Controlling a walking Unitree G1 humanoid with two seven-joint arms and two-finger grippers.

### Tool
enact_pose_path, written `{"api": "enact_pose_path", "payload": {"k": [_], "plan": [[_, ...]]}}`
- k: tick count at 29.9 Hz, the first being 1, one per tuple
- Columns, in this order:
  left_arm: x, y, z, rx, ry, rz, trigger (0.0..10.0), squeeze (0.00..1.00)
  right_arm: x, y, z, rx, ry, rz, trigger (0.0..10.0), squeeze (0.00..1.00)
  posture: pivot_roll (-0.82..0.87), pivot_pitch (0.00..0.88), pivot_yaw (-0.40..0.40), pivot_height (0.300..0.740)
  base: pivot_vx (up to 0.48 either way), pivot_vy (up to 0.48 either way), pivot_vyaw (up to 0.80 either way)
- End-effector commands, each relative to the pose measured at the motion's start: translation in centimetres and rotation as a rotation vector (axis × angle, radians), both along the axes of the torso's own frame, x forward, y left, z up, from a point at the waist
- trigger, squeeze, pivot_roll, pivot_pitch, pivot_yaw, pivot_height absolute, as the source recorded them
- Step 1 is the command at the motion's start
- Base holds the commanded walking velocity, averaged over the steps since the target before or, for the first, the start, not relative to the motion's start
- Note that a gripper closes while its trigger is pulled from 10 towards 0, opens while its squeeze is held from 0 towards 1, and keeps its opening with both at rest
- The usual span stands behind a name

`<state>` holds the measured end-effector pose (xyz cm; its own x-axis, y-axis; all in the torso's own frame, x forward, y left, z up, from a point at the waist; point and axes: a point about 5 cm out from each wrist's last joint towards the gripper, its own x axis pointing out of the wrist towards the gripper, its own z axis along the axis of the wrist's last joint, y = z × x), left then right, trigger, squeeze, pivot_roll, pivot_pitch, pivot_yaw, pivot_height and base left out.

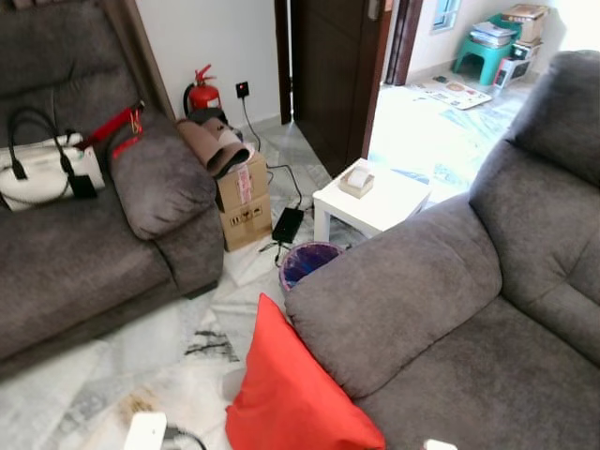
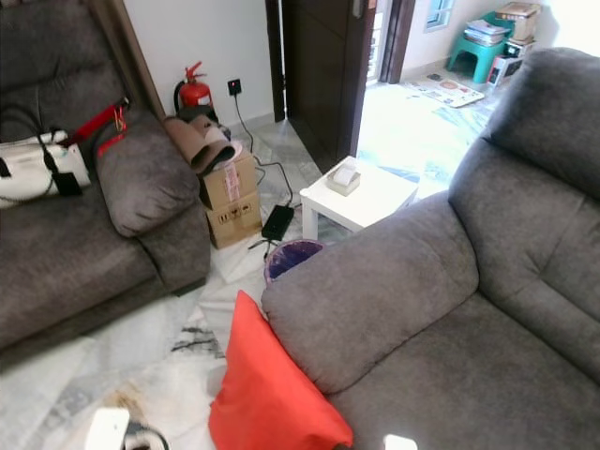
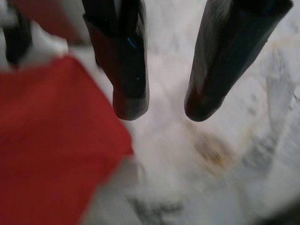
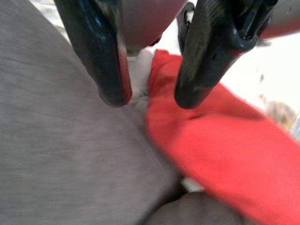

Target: Move the pillow to the sofa from floor

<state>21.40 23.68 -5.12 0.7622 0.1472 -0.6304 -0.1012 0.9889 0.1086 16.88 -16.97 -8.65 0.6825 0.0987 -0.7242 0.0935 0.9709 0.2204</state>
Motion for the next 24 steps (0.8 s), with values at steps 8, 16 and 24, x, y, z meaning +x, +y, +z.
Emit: {"api": "enact_pose_path", "payload": {"k": [8,16,24], "plan": [[0.3,1.0,0.8,0.021,-0.079,0.035,10.0,0.00,-1.1,0.5,-0.4,0.008,0.011,0.013,10.0,0.00,0.08,0.117,0.048,0.740,0.000,0.000,0.60],[1.2,0.7,1.9,0.026,-0.185,0.009,10.0,0.00,-1.1,0.5,-0.3,0.034,-0.034,-0.026,10.0,0.00,0.07,0.120,0.052,0.740,0.000,0.000,0.20],[4.5,0.3,6.4,0.097,-0.437,-0.148,10.0,0.00,0.3,0.0,1.3,0.068,-0.245,-0.120,10.0,0.00,0.08,0.112,0.056,0.740,0.000,0.000,0.00]]}}
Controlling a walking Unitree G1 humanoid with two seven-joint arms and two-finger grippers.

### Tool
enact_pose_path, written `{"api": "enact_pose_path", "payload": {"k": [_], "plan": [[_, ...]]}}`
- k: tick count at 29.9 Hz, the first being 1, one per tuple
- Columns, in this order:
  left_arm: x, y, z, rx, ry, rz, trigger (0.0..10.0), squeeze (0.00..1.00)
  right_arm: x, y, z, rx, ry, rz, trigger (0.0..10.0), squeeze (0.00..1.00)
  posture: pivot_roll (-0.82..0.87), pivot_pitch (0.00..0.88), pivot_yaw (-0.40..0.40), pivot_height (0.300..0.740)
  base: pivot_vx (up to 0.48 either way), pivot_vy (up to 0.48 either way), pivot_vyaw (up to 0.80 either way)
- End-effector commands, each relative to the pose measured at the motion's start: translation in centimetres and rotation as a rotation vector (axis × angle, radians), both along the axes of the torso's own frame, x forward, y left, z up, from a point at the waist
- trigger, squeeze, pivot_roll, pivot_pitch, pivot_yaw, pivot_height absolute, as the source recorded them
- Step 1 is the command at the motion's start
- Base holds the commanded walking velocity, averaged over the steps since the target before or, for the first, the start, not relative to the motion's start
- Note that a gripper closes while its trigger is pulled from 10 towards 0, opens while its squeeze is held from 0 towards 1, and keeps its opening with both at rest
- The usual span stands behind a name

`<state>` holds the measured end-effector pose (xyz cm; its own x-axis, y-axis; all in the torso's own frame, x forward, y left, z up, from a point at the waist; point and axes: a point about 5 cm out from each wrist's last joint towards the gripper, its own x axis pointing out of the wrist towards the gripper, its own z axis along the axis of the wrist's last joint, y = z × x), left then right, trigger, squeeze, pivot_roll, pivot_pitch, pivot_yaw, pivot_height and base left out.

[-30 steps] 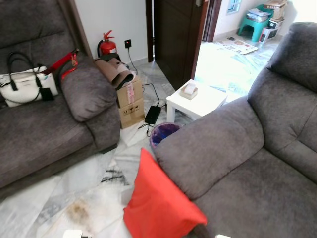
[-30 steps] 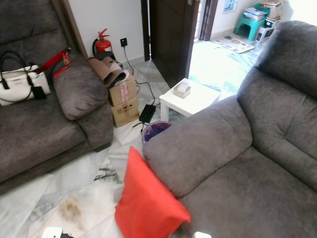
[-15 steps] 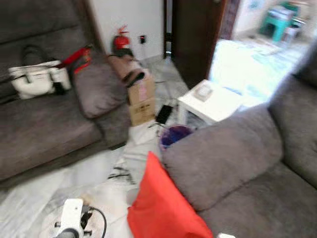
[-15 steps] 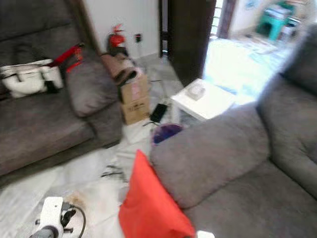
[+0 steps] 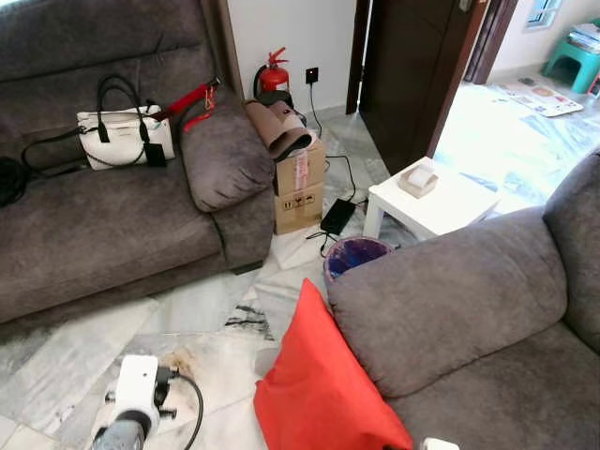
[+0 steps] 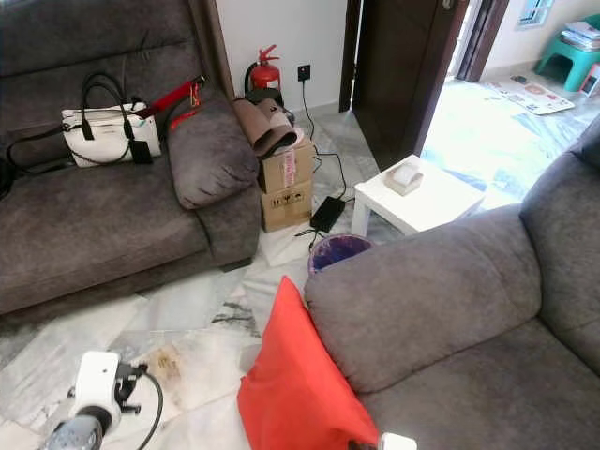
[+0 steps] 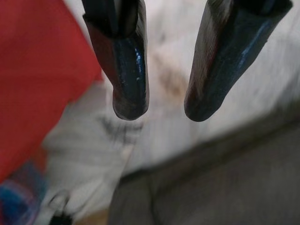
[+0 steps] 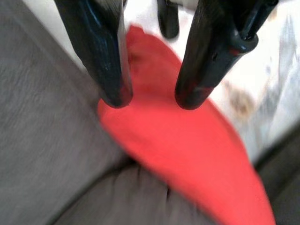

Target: Move the pillow to the sofa from floor

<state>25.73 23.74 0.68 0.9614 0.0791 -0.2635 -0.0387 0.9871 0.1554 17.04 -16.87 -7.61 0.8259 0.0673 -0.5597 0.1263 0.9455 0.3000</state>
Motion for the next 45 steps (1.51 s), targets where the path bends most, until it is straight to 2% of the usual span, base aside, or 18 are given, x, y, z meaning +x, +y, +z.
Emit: {"api": "enact_pose_path", "payload": {"k": [1,2,3,4,5,6,10,14,16,21,24,27,32,35,45], "plan": [[0.5,0.0,1.1,0.028,-0.053,-0.047,10.0,0.00,3.3,-0.8,2.1,-0.010,-0.134,-0.041,10.0,0.00,0.08,0.112,0.056,0.740,0.000,0.000,0.00],[0.7,-0.2,1.5,0.028,-0.074,-0.062,10.0,0.00,5.9,-1.3,3.8,-0.024,-0.215,-0.053,10.0,0.00,0.08,0.109,0.057,0.740,0.000,0.000,0.00],[0.8,-0.4,2.0,0.030,-0.094,-0.075,10.0,0.00,7.6,-1.7,5.3,-0.030,-0.276,-0.066,10.0,0.00,0.08,0.108,0.058,0.740,0.000,0.000,0.00],[0.9,-0.6,2.3,0.031,-0.110,-0.086,10.0,0.00,8.6,-1.9,6.2,-0.034,-0.321,-0.077,10.0,0.00,0.08,0.101,0.060,0.740,0.000,0.000,0.00],[0.9,-0.6,2.3,0.031,-0.110,-0.086,10.0,0.00,8.6,-1.9,6.2,-0.034,-0.321,-0.077,10.0,0.00,0.08,0.101,0.060,0.740,0.000,0.000,0.00],[0.6,-0.8,3.0,0.035,-0.150,-0.091,10.0,0.00,9.1,-2.1,7.2,-0.034,-0.383,-0.086,10.0,0.00,0.08,0.091,0.061,0.740,0.000,0.000,0.00],[-0.8,-1.0,4.1,0.028,-0.197,-0.088,10.0,0.00,8.7,-1.9,8.0,-0.063,-0.466,-0.017,10.0,0.00,0.09,0.077,0.058,0.740,0.000,0.000,0.00],[-1.8,-0.8,4.8,0.035,-0.213,-0.086,10.0,0.00,8.3,-2.2,8.4,-0.063,-0.495,0.004,10.0,0.00,0.08,0.059,0.050,0.740,0.000,0.000,0.00],[-1.9,-0.6,5.3,0.046,-0.228,-0.081,10.0,0.00,8.2,-2.1,8.5,-0.061,-0.494,0.022,10.0,0.00,0.08,0.053,0.050,0.740,0.000,0.000,0.00],[-1.8,-0.5,5.9,0.053,-0.224,-0.071,10.0,0.00,8.1,-1.8,8.7,-0.057,-0.485,0.010,10.0,0.00,0.09,0.047,0.049,0.740,0.000,0.000,0.00],[-1.7,-0.5,5.3,0.045,-0.189,-0.057,10.0,0.00,8.3,-1.0,8.6,-0.054,-0.473,0.017,10.0,0.00,0.08,0.043,0.053,0.740,0.000,0.000,0.00],[-1.1,-0.9,6.1,0.033,-0.212,-0.052,10.0,0.00,8.6,-0.1,8.5,-0.065,-0.435,0.072,10.0,0.00,0.08,0.067,0.046,0.735,0.000,0.000,0.00],[-0.5,-0.6,6.7,0.031,-0.221,-0.035,10.0,0.00,8.6,0.0,8.7,-0.058,-0.432,0.057,10.0,0.00,0.08,0.080,0.045,0.705,0.000,0.000,0.00],[-0.4,-0.6,6.5,0.022,-0.212,-0.030,10.0,0.00,8.6,0.0,9.0,-0.063,-0.470,0.055,10.0,0.00,0.08,0.085,0.044,0.705,0.000,0.000,0.00],[-0.5,-0.7,6.2,0.004,-0.202,-0.031,10.0,0.00,9.2,0.0,9.2,-0.057,-0.449,0.036,10.0,0.00,0.08,0.102,0.043,0.705,0.000,0.000,0.00]]}}
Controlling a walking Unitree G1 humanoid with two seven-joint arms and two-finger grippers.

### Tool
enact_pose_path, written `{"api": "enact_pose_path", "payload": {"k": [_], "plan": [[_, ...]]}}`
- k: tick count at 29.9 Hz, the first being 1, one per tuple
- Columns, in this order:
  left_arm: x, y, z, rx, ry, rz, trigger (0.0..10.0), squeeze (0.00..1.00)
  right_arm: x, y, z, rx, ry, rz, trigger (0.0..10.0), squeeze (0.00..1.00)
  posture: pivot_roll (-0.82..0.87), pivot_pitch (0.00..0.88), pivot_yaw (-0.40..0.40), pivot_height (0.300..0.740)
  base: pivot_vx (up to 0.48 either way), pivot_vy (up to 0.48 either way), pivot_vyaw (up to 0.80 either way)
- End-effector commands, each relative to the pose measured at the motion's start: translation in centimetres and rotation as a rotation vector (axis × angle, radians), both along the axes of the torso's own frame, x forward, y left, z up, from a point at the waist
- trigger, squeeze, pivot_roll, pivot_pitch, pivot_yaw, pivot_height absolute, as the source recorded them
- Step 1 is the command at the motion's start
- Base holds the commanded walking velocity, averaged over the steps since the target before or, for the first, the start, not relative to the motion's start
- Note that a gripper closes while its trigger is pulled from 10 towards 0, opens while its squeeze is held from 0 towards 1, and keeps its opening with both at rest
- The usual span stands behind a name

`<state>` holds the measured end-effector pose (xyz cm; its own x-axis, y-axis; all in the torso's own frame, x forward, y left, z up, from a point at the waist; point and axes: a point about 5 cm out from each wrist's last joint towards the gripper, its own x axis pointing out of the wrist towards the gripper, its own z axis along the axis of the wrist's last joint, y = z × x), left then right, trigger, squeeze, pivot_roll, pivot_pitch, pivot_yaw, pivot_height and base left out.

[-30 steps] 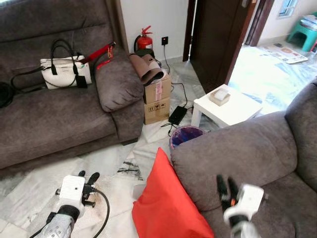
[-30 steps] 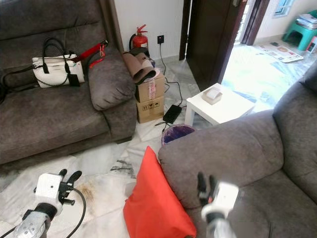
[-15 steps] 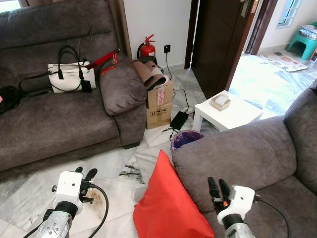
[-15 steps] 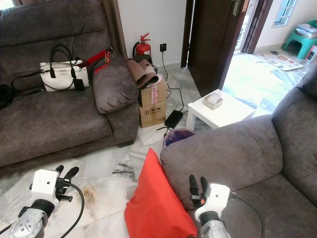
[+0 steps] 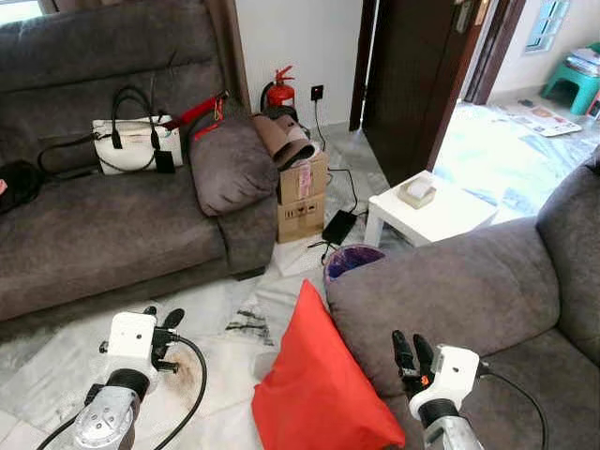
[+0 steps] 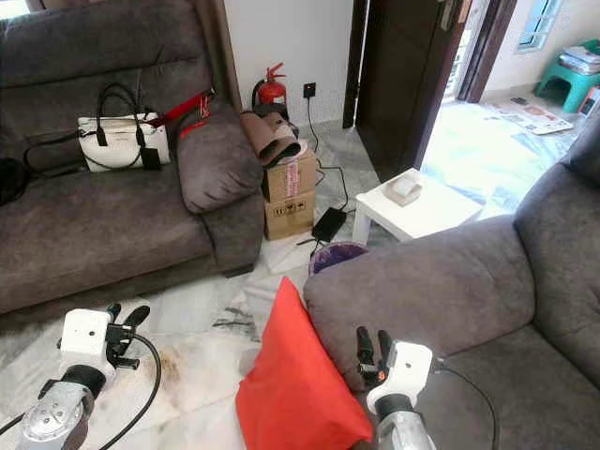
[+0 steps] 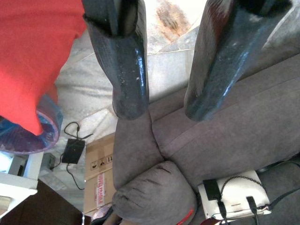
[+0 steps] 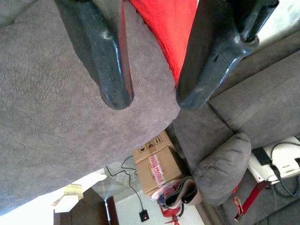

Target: Move the pillow to the sofa from floor

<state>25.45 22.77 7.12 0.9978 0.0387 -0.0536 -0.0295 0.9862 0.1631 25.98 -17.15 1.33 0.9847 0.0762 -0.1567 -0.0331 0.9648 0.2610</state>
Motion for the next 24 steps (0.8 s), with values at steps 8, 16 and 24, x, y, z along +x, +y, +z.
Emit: {"api": "enact_pose_path", "payload": {"k": [8,16,24], "plan": [[-1.7,0.5,-2.1,-0.007,0.074,0.045,10.0,0.00,0.5,0.3,0.7,0.017,-0.024,-0.007,10.0,0.00,0.07,0.109,0.043,0.705,0.000,0.000,0.00],[-1.0,-0.1,-1.3,-0.017,0.038,0.041,10.0,0.00,0.6,0.6,0.7,0.025,-0.025,0.002,10.0,0.00,0.08,0.110,0.037,0.675,0.000,0.000,0.00],[-0.9,0.2,-1.2,-0.012,0.036,0.047,10.0,0.00,0.6,0.6,0.7,0.031,-0.029,0.000,10.0,0.00,0.08,0.110,0.037,0.675,0.000,0.000,0.00]]}}
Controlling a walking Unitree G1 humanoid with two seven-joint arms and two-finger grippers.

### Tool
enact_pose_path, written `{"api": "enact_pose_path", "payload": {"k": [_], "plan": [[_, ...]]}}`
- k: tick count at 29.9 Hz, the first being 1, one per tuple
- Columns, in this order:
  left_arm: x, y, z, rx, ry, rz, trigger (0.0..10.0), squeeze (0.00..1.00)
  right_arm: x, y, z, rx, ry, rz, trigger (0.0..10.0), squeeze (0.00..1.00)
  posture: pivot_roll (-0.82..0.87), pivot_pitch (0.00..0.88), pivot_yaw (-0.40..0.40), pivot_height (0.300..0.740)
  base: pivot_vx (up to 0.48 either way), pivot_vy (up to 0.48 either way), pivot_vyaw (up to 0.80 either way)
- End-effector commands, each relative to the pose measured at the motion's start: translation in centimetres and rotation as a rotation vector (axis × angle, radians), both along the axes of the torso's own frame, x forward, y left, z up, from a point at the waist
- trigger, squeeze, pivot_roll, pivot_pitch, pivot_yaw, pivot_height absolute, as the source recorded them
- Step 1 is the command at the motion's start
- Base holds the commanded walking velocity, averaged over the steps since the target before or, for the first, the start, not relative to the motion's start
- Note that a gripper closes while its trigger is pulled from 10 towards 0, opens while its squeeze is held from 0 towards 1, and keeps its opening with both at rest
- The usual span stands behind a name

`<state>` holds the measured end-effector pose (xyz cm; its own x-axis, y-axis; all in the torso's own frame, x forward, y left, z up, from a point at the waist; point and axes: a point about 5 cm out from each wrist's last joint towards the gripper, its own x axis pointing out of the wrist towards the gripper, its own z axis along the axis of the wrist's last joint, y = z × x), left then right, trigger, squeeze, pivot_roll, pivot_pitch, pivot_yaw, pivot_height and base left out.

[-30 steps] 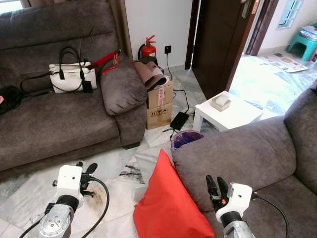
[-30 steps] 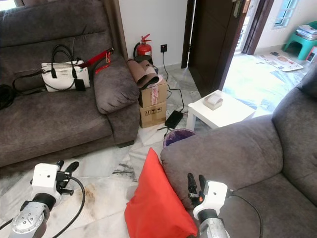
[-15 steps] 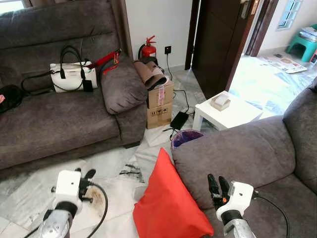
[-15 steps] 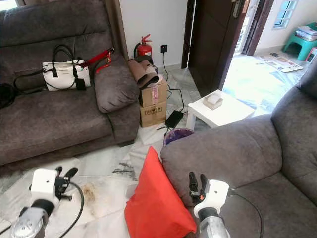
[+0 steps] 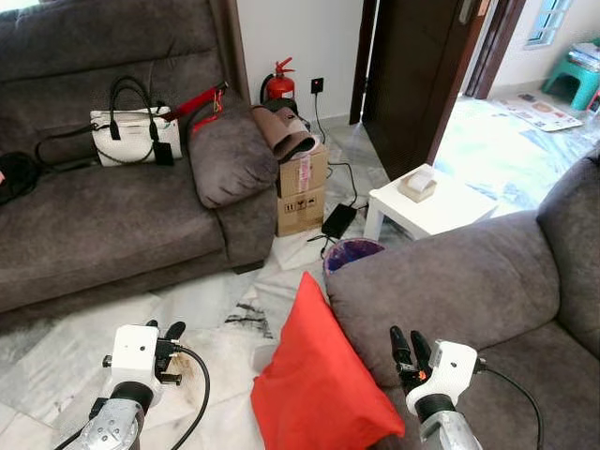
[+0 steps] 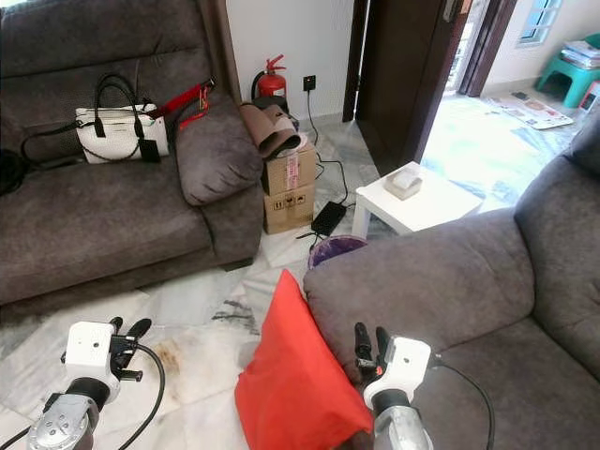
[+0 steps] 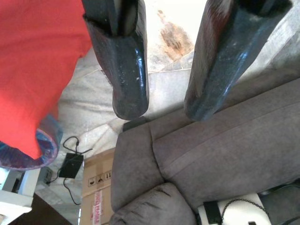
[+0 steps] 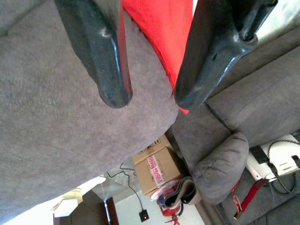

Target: Move the pillow to the sofa from floor

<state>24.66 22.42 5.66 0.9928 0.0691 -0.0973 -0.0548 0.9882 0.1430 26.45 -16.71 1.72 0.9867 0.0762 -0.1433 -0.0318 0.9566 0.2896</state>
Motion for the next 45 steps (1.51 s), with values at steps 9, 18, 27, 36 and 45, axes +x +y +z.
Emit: {"api": "enact_pose_path", "payload": {"k": [9,18,27,36,45], "plan": [[0.02,0.55,0.36,0.010,-0.012,0.019,10.0,0.00,0.22,0.21,0.06,-0.009,0.010,0.014,10.0,0.00,0.08,0.099,0.031,0.665,0.000,0.000,0.00],[0.06,0.36,0.33,0.005,-0.014,0.016,10.0,0.00,0.36,-0.04,0.23,-0.010,-0.002,0.007,10.0,0.00,0.08,0.083,0.026,0.665,0.000,0.000,0.00],[0.07,0.30,0.27,0.003,-0.011,0.016,10.0,0.00,0.44,0.33,-0.06,-0.023,0.029,0.030,10.0,0.00,0.08,0.082,0.022,0.665,0.000,0.000,0.00],[-0.04,0.30,0.20,0.003,-0.008,0.023,10.0,0.00,0.45,0.11,0.14,-0.015,0.009,0.017,10.0,0.00,0.08,0.099,0.015,0.640,0.000,0.000,0.00],[-0.02,0.22,0.28,0.002,-0.011,0.023,10.0,0.00,0.43,0.12,0.14,-0.015,0.012,0.021,10.0,0.00,0.08,0.107,0.013,0.640,0.000,0.000,0.00]]}}
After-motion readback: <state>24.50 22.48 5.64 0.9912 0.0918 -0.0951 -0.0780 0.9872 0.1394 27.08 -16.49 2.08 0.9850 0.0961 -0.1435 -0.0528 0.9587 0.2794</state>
